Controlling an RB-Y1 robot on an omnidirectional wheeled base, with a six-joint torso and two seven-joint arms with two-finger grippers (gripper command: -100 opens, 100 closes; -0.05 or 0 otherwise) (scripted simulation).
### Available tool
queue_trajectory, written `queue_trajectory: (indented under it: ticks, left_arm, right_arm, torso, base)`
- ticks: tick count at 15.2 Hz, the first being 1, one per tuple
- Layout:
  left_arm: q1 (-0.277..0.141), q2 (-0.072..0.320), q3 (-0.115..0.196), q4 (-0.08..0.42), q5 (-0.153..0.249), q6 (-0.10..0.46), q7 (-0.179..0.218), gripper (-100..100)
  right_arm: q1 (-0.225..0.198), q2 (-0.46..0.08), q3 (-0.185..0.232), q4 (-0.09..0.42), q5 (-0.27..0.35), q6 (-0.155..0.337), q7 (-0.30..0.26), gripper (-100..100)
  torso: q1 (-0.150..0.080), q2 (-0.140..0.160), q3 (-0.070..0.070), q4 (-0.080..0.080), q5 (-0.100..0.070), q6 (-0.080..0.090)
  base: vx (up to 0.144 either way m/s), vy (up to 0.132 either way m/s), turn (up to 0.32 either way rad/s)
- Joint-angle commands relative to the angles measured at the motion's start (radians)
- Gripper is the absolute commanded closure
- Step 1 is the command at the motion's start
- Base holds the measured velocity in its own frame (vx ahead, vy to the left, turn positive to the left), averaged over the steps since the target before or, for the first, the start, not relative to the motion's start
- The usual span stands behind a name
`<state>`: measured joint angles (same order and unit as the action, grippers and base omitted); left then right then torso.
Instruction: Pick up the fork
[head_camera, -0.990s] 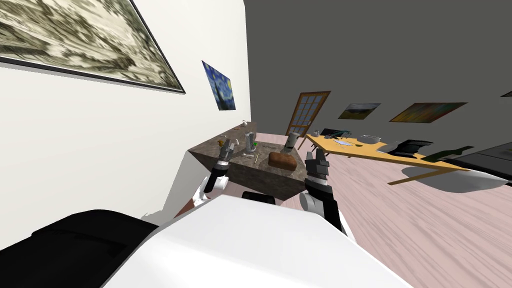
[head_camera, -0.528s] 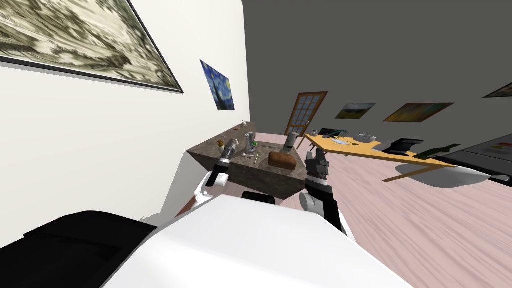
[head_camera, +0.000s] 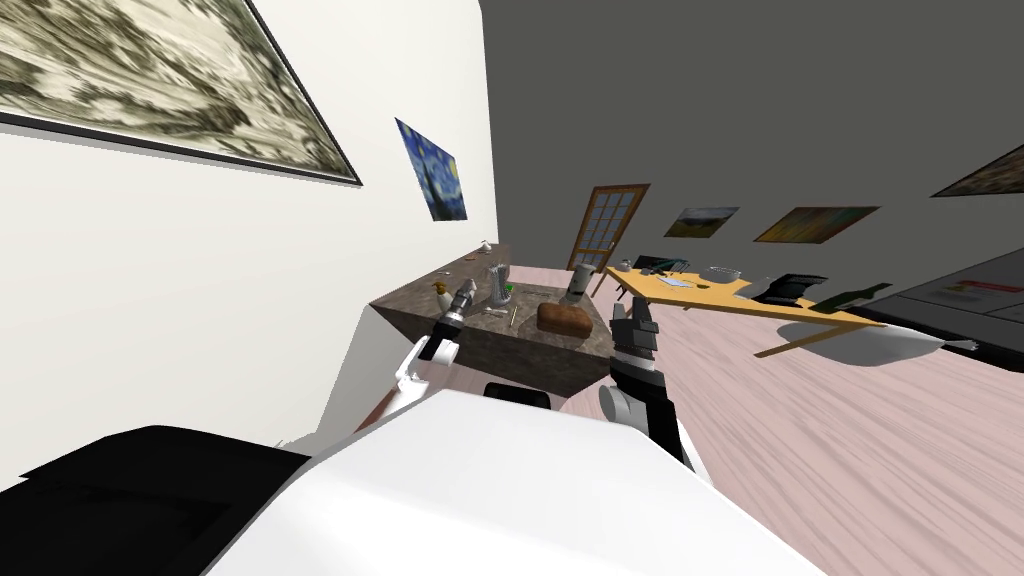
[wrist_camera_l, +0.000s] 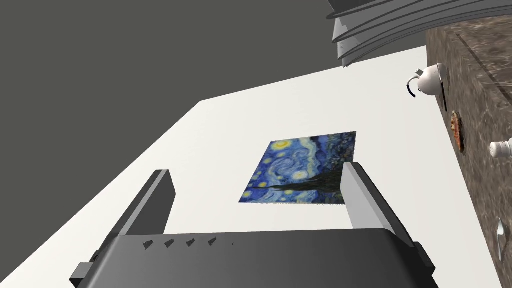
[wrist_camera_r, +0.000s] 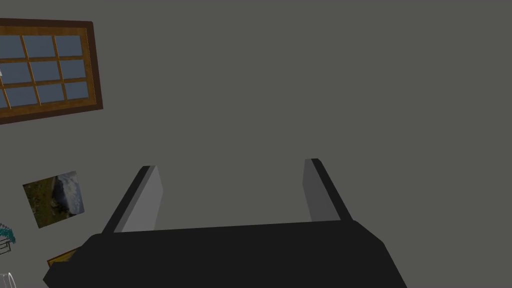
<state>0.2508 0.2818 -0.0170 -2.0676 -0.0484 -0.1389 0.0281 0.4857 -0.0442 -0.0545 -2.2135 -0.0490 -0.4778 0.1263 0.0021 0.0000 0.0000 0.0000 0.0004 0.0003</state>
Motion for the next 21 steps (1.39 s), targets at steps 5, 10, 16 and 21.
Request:
queue_trajectory:
  ticks: [5,10,16,21]
  left_arm:
    - [-0.053,0.019,-0.003,0.045,0.014,0.120,-0.003,-100]
    - [-0.085,0.029,-0.005,0.071,0.023,0.214,-0.004,-100]
    - [-0.152,0.043,-0.009,0.125,0.041,0.322,-0.007,-100]
    - [-0.187,0.048,-0.011,0.153,0.050,0.414,-0.008,-100]
  right_arm:
    - [0.000,0.000,0.000,0.000,0.000,0.000,0.000,0]
    - [0.000,0.000,0.000,0.000,0.000,0.000,0.000,0]
    - [0.000,0.000,0.000,0.000,0.000,0.000,0.000,0]
    - [0.000,0.000,0.000,0.000,0.000,0.000,0.000,0]
  torso:
    - [-0.001,0.000,0.000,0.000,0.000,0.000]
    - [0.000,0.000,0.000,0.000,0.000,0.000]
    - [-0.001,0.000,0.000,0.000,0.000,0.000]
    - [-0.001,0.000,0.000,0.000,0.000,0.000]
  base:
    - [-0.006,0.021,-0.041]
    - [-0.003,0.020,-0.035]
    - [-0.005,0.019,-0.032]
    - [-0.003,0.022,-0.048]
